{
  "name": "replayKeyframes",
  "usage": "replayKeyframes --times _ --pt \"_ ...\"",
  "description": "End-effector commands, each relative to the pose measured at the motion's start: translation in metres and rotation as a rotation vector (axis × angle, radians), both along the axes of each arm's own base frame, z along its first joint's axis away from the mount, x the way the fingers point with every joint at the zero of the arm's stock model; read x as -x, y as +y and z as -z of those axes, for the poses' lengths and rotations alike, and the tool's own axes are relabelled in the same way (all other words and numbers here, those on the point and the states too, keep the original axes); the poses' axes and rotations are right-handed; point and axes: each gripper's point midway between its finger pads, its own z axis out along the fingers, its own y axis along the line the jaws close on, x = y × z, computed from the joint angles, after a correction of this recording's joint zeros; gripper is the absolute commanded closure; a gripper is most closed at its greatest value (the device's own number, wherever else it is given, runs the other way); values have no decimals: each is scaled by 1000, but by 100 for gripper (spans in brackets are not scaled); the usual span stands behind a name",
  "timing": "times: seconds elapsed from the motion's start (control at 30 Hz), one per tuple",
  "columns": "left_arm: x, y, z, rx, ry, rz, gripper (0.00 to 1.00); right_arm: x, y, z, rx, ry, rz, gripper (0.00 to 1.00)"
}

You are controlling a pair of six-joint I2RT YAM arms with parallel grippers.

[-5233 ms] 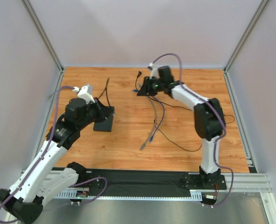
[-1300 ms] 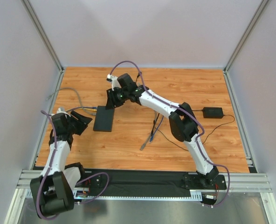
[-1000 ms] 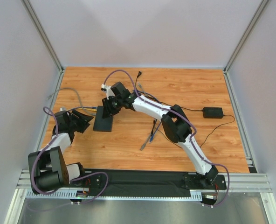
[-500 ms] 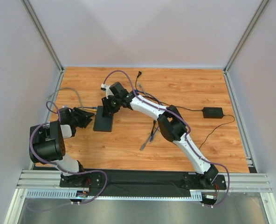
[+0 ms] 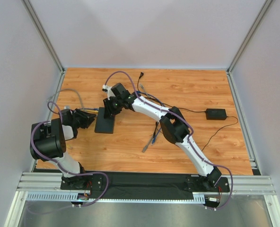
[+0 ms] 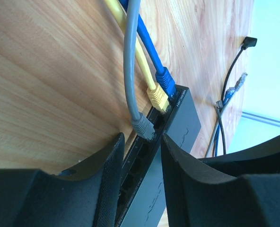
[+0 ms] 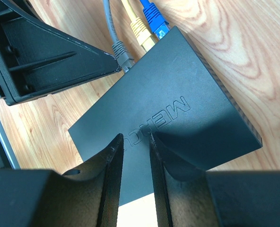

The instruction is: Pull the plug from the switch port

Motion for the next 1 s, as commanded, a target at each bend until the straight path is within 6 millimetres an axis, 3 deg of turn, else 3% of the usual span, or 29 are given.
replayKeyframes --times 0.0,0.77,0.9,0.97 --pt "-1 0 7 -19 3 2 55 -5 -2 6 28 -15 7 69" --pt "1 -1 30 5 92 -67 65 -6 -1 5 16 -11 5 70" --pt "1 -1 32 15 93 -78 76 -7 -1 7 18 -6 12 70" --pt "4 0 34 13 100 -89 88 -7 -1 13 21 6 19 70"
